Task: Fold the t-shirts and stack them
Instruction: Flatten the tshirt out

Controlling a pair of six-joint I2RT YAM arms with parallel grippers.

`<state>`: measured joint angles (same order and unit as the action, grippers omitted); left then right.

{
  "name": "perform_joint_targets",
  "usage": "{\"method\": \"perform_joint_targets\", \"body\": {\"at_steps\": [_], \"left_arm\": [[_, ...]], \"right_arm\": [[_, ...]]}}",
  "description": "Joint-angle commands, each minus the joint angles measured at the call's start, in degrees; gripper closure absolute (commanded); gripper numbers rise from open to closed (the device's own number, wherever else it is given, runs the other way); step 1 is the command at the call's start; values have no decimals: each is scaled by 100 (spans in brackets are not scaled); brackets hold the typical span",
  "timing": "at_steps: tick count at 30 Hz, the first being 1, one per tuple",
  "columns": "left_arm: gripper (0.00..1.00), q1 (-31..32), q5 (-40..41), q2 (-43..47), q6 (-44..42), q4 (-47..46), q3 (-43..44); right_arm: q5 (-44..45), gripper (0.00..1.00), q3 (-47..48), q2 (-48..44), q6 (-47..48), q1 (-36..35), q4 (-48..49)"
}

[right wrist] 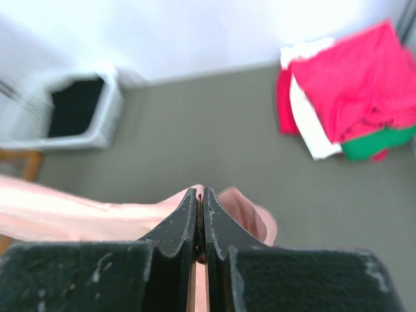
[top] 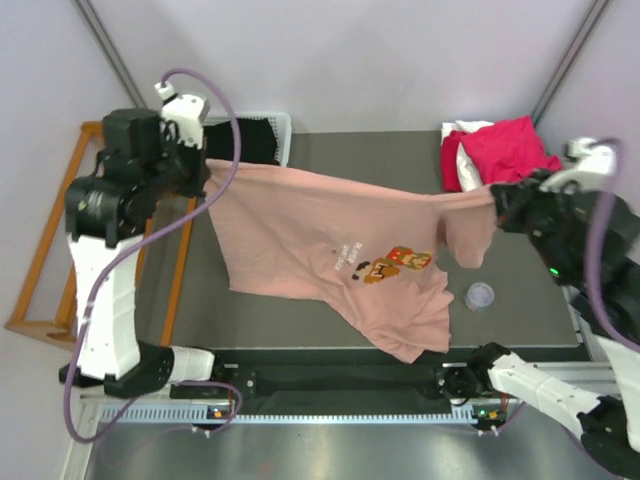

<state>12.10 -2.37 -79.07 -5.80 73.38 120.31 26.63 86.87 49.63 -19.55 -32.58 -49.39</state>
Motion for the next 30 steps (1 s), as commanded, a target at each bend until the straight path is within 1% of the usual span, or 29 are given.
{"method": "perform_joint_targets", "body": {"at_steps": [1,2,5,7,9,12,14,15,17,18,20,21,24,25,27,28,29,30], "left_arm": [[100,-32,588,935,-8,352,221],[100,-32,624,1302,-43,300,151],[100,-32,501,1989,-228,229,10],[100,-102,317,2210,-333,211,124],[100,-146,299,2509,-378,106,81],[100,-155,264,2703,-430,45,2],[100,-155,421,2808,-422,-43,-252],[100,-155,465,2835,-422,-87,-645],[100,-155,501,2870,-422,-280,-1156],[100,-155,510,2888,-396,-385,-1655],[100,-155,466,2862,-395,-807,-2150],[100,-155,474,2827,-421,-974,-2631],[100,-155,667,2538,-439,-1668,-3388],[100,-155,694,2380,-431,-1765,-3496],[100,-155,834,1818,-474,-2073,-3786],[100,-155,843,1433,-509,-2187,-3891],[100,-155,878,1255,-544,-2536,-4084],[100,-155,922,1079,-562,-2679,-4155]], "right_arm": [[-351,100,917,-690,250,15,-501],[-430,100,1067,-865,276,15,-624],[-808,100,1385,-1313,530,128,-520],[-844,100,1499,-1490,759,321,-379],[-765,100,1517,-1614,777,331,-344],[-730,100,1228,-1684,786,454,-247],[-564,100,789,-1606,742,489,-221],[-249,100,318,-1579,734,489,-177],[60,100,-221,-1509,698,498,103],[261,100,-693,-1448,681,489,218],[403,100,-1065,-1158,585,498,587],[439,100,-1319,-1035,541,498,701],[440,100,-1611,-438,408,498,1150],[448,100,-1629,-80,400,498,1229],[440,100,-1743,239,425,533,1624],[396,100,-1770,580,452,568,1782],[343,100,-1796,757,522,612,1931],[160,100,-1779,950,522,743,2150]]}}
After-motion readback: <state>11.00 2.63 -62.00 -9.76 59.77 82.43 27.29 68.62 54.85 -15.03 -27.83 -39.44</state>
